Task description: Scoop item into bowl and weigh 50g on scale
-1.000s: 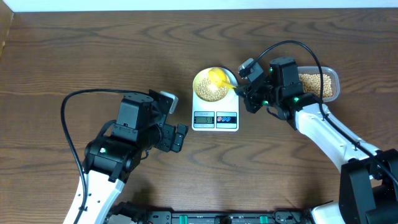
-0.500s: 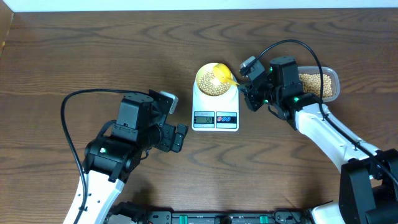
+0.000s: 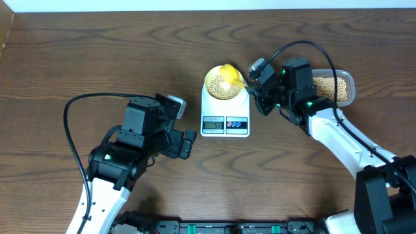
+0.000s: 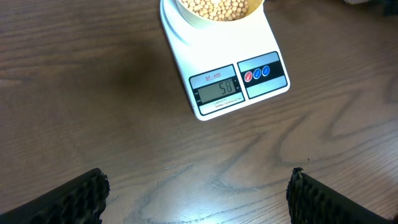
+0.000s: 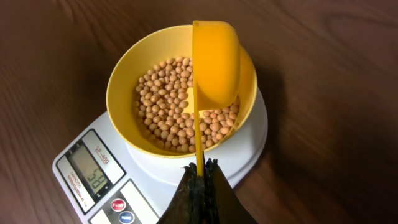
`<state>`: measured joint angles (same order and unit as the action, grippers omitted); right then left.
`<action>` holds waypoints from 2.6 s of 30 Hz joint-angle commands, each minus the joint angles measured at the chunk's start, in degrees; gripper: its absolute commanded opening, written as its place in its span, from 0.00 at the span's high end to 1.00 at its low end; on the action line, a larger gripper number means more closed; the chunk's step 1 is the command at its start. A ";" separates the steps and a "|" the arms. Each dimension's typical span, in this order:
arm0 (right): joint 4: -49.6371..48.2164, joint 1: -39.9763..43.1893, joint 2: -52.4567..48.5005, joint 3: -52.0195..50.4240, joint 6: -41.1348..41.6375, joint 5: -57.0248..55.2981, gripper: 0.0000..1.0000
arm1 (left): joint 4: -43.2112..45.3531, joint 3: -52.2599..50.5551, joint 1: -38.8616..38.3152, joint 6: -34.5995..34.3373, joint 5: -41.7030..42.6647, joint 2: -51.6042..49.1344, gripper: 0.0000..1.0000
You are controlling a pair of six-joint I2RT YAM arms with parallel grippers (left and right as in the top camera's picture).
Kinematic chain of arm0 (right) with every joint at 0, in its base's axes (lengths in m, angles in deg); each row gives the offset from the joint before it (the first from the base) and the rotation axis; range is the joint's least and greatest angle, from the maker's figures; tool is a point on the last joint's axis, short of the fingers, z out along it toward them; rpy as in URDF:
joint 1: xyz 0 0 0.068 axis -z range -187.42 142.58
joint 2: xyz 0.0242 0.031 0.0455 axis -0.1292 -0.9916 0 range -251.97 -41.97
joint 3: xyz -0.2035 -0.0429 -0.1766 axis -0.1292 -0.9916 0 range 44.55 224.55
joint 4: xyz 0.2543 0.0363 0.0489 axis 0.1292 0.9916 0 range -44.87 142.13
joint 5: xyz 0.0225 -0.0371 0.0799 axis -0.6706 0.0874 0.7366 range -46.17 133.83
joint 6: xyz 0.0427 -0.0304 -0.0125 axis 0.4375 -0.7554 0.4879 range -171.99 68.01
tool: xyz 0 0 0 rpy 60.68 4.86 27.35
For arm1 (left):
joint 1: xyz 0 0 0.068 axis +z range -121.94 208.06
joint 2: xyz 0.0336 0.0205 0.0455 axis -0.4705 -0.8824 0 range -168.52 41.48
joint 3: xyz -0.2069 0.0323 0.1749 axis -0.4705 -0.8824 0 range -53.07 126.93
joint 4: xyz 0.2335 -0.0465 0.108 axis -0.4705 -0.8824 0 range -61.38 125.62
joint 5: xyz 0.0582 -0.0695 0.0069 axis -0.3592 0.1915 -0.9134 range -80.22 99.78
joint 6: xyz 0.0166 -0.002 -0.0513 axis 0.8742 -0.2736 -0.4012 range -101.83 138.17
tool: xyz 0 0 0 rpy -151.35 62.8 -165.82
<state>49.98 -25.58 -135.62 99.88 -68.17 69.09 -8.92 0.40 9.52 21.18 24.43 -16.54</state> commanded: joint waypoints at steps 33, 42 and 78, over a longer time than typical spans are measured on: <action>2.32 -1.22 -4.17 3.19 -0.31 4.28 0.99 | 0.09 -0.02 -0.13 0.11 -0.59 0.04 0.06; 3.98 -0.79 -4.17 3.26 -0.09 10.40 0.99 | 0.09 -0.02 -0.13 0.11 -0.59 0.04 0.06; 4.35 5.68 -4.07 4.26 11.47 17.40 0.99 | 0.09 -0.02 -0.13 0.11 -0.59 0.04 0.06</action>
<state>54.48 -20.77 -139.22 102.79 -59.30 81.68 -8.92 0.40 9.52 21.18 24.43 -16.54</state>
